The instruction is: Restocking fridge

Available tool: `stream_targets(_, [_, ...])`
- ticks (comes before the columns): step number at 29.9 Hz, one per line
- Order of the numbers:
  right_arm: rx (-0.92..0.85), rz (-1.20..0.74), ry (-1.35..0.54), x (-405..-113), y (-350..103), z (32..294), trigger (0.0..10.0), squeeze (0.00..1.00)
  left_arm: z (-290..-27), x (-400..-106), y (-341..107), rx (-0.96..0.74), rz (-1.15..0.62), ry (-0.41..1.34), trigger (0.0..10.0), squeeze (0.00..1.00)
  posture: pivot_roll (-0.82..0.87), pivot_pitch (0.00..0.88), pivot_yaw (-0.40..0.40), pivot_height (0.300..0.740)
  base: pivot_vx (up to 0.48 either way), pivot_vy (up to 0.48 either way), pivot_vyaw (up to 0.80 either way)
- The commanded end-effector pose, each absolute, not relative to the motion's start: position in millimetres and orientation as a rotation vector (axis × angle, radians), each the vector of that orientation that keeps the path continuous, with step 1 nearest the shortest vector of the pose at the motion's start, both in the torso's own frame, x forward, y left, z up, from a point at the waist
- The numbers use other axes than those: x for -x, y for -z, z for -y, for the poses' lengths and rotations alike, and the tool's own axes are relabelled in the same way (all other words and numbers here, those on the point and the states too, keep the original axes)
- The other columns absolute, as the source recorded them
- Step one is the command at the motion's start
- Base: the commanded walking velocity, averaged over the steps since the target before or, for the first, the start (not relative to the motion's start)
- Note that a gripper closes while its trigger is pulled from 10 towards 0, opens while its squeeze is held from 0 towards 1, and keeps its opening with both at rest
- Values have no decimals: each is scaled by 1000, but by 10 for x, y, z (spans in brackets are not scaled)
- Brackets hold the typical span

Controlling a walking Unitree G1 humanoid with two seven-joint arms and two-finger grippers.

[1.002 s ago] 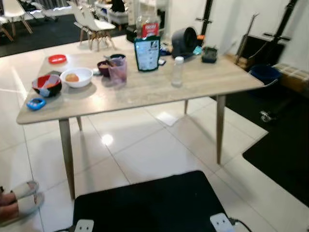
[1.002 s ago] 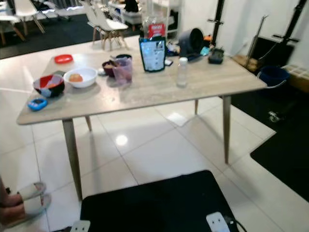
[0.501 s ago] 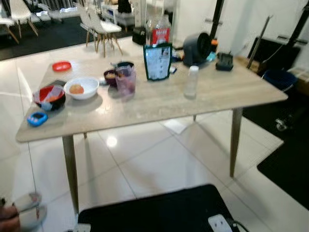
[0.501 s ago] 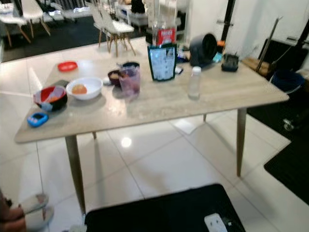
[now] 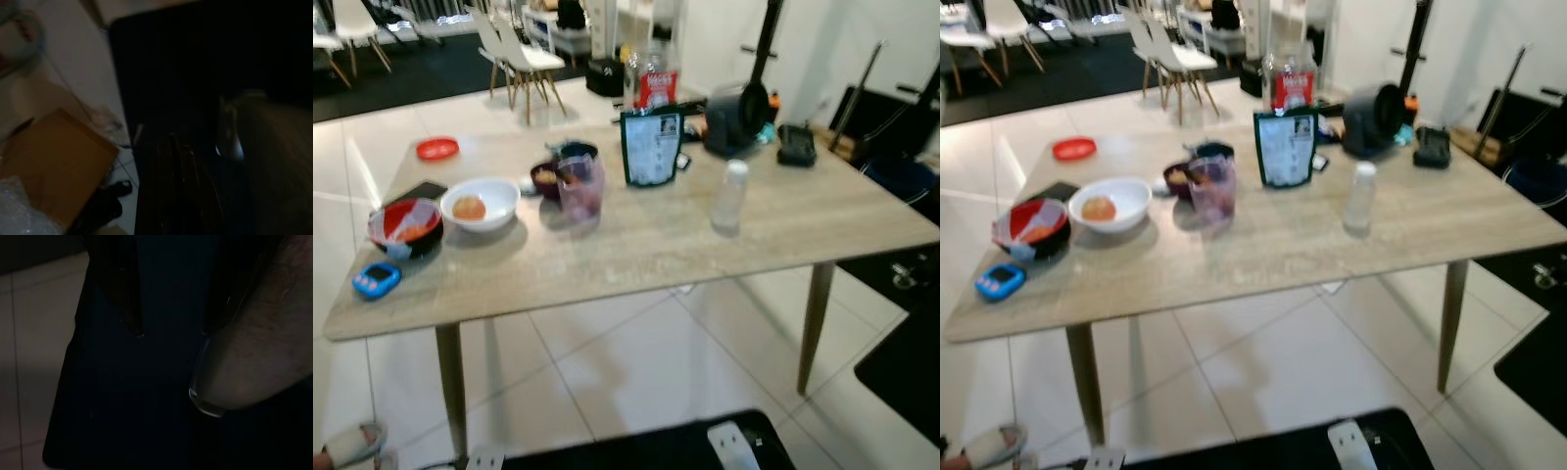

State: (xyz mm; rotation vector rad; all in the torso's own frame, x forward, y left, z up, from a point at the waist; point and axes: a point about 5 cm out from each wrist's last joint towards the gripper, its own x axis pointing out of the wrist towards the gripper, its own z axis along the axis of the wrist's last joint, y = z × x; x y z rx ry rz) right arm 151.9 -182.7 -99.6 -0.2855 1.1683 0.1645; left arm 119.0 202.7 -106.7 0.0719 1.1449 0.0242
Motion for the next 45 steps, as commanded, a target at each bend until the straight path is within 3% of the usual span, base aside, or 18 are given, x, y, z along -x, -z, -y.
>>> stream_targets(1, [289,-1181,-179,-1460,1026,1755,10000,0,-2006,-1115,1091,-76,-1165,-1,10000,0,24,0,26,740,401,0,0])
stream_targets(10, [288,-1195,-194,-1330,1077,1653,10000,0,-2052,-1157,1073,-66,-1154,-31,10000,0,22,0,19,740,82,0,0])
stream_targets(22, [295,-1182,-187,-1401,1047,1740,10000,0,-2016,-1191,1069,-60,-1149,-22,10000,0,21,0,19,740,0,0,0])
stream_targets(45, [294,-1178,-192,-1418,1039,1762,10000,0,-1996,-1196,1072,-55,-1152,-31,10000,0,17,0,18,740,0,-391,0])
